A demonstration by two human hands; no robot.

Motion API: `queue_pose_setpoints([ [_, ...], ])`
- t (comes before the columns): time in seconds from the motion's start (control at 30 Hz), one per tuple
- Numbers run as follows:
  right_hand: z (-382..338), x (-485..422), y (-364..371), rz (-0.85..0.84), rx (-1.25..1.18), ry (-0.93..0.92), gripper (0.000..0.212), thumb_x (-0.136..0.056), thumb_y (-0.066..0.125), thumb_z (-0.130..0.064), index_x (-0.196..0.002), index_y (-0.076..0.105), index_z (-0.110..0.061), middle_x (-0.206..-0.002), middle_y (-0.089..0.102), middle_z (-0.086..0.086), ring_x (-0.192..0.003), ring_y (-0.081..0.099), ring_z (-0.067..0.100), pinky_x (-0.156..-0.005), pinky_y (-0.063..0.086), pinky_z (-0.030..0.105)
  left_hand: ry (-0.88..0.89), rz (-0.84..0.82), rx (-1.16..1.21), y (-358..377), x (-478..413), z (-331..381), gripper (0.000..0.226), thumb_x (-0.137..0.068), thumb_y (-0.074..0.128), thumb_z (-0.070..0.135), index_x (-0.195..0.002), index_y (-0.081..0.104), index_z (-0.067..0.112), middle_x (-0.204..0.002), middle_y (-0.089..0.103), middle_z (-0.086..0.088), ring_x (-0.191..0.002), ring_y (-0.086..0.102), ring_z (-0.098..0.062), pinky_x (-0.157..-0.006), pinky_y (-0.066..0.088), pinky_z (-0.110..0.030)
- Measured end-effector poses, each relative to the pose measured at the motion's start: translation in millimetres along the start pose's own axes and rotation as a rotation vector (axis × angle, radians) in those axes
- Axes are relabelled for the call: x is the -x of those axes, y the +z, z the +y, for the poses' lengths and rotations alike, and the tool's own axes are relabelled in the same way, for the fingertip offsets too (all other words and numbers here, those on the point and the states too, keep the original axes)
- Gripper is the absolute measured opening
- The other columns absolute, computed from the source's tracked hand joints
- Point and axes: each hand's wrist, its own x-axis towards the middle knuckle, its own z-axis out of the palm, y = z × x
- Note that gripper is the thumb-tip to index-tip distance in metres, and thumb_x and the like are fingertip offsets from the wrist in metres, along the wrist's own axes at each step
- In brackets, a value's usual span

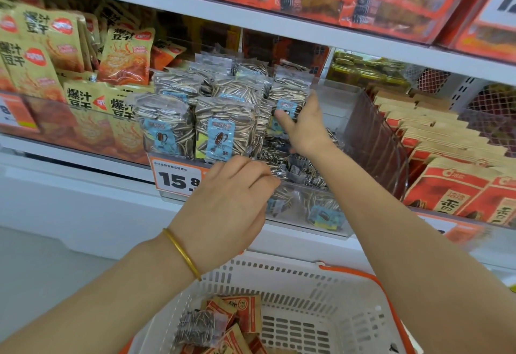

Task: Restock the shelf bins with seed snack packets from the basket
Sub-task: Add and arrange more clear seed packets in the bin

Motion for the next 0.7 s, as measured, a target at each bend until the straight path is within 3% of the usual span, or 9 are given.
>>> queue_pose_setpoints([
  [0.1, 0, -3, 0, -0.013, -0.023, 0.033, 0.087, -0.089, 0.062, -0.032, -0.15, 0.003, -0.009, -0.152, 0.021, 0.016, -0.134, 0.034, 0.035, -0.098, 0.044, 0.054, 0.001, 0.004, 0.006, 0, 0, 0, 0.038, -0.08, 0.041, 0.019, -0.11, 0.063, 0.012, -0.108, 0.061, -0.002, -0.098, 0.053, -0.024, -0.078, 0.049, -0.038],
  [0.23, 7, -4, -7, -0.07, -0.068, 0.073, 0.071, -0.079, 0.075, -0.02, -0.132, 0.03, -0.007, -0.129, 0.047, 0.013, -0.112, 0.054, 0.029, -0.066, 0.059, 0.036, 0.0, 0.01, -0.001, 1, 0, 0, 0.038, -0.079, 0.043, 0.019, -0.11, 0.063, 0.013, -0.108, 0.061, -0.002, -0.099, 0.052, -0.023, -0.079, 0.049, -0.037],
  [0.33, 10, 0, -11, -0.085, -0.107, 0.075, 0.059, -0.081, 0.073, -0.011, -0.125, 0.036, -0.005, -0.124, 0.053, 0.014, -0.104, 0.059, 0.028, -0.062, 0.058, 0.032, 0.0, 0.013, -0.002, 1, 1, 0, 0.038, -0.079, 0.043, 0.019, -0.11, 0.063, 0.013, -0.108, 0.061, -0.002, -0.099, 0.052, -0.023, -0.078, 0.048, -0.038],
  [0.43, 11, 5, -14, -0.076, -0.204, 0.127, 0.061, -0.081, 0.073, -0.014, -0.127, 0.034, -0.006, -0.126, 0.052, 0.013, -0.105, 0.058, 0.026, -0.068, 0.057, 0.031, 0.0, 0.017, -0.003, 0, 1, 0, 0.038, -0.079, 0.042, 0.019, -0.11, 0.064, 0.012, -0.108, 0.061, -0.002, -0.098, 0.054, -0.024, -0.079, 0.049, -0.038],
  [0.57, 11, 5, -16, -0.075, -0.334, 0.175, 0.104, -0.075, 0.079, -0.023, -0.149, 0.007, -0.025, -0.151, 0.031, 0.005, -0.127, 0.046, 0.027, -0.067, 0.048, 0.027, 0.0, 0.014, 0.001, 0, 1, 1, 0.038, -0.079, 0.041, 0.019, -0.11, 0.064, 0.012, -0.108, 0.062, -0.003, -0.098, 0.055, -0.025, -0.078, 0.05, -0.039],
  [0.67, 9, 1, -20, -0.064, -0.327, 0.116, 0.102, -0.074, 0.08, -0.021, -0.149, 0.01, -0.028, -0.155, 0.023, 0.002, -0.135, 0.034, 0.024, -0.101, 0.041, 0.039, 0.001, 0.009, 0.001, 0, 0, 1, 0.039, -0.08, 0.041, 0.019, -0.11, 0.064, 0.012, -0.108, 0.062, -0.003, -0.098, 0.056, -0.025, -0.078, 0.051, -0.039],
  [0.7, 7, 1, -22, -0.068, -0.321, 0.088, 0.098, -0.074, 0.079, -0.02, -0.148, 0.015, -0.027, -0.153, 0.025, 0.002, -0.133, 0.036, 0.022, -0.105, 0.037, 0.04, 0.002, 0.009, 0.0, 0, 0, 1, 0.039, -0.08, 0.041, 0.019, -0.11, 0.064, 0.011, -0.108, 0.062, -0.003, -0.098, 0.057, -0.025, -0.078, 0.051, -0.039],
])
